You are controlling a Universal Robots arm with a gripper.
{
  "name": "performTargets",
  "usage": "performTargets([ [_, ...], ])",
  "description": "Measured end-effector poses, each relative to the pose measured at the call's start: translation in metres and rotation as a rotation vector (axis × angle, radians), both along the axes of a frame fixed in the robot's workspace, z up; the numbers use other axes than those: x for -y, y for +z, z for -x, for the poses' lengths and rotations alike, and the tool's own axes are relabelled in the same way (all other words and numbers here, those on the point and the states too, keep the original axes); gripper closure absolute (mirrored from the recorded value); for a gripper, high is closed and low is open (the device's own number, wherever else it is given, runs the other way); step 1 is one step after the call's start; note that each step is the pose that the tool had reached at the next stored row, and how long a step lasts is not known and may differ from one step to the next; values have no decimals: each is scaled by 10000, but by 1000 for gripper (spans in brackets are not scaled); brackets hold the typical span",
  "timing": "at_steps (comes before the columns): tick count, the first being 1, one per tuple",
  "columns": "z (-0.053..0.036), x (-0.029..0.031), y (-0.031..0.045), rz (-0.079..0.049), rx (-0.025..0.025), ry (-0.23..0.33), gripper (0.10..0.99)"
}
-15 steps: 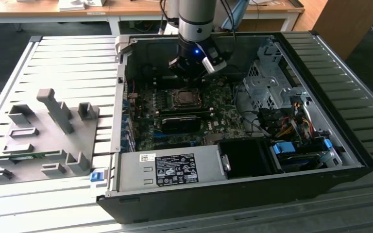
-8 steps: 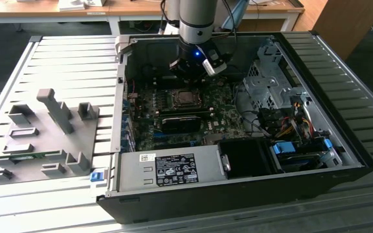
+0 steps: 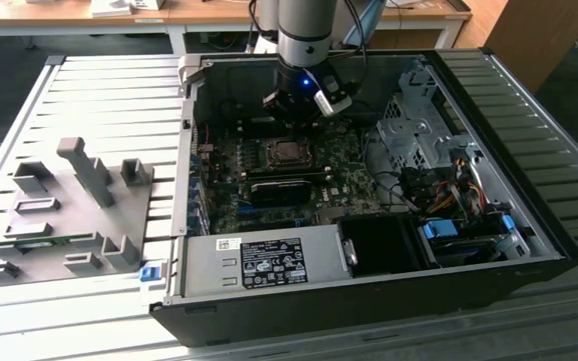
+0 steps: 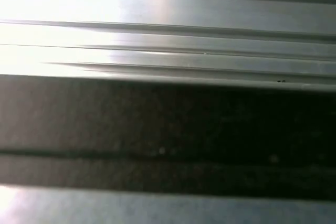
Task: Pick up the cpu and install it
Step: 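Install the first cpu locking lever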
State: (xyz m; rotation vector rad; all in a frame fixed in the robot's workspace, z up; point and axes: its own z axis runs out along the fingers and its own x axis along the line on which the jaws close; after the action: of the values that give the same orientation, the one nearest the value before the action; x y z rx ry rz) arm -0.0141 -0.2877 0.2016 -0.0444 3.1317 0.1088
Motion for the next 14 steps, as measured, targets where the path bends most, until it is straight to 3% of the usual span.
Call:
performTargets([
  [5,-1,0,-21,214,-4,2,980],
  [11,-3,-5,-47,246,-2,0,980],
  [14,-3,-10,-48,193,-1,1,980],
])
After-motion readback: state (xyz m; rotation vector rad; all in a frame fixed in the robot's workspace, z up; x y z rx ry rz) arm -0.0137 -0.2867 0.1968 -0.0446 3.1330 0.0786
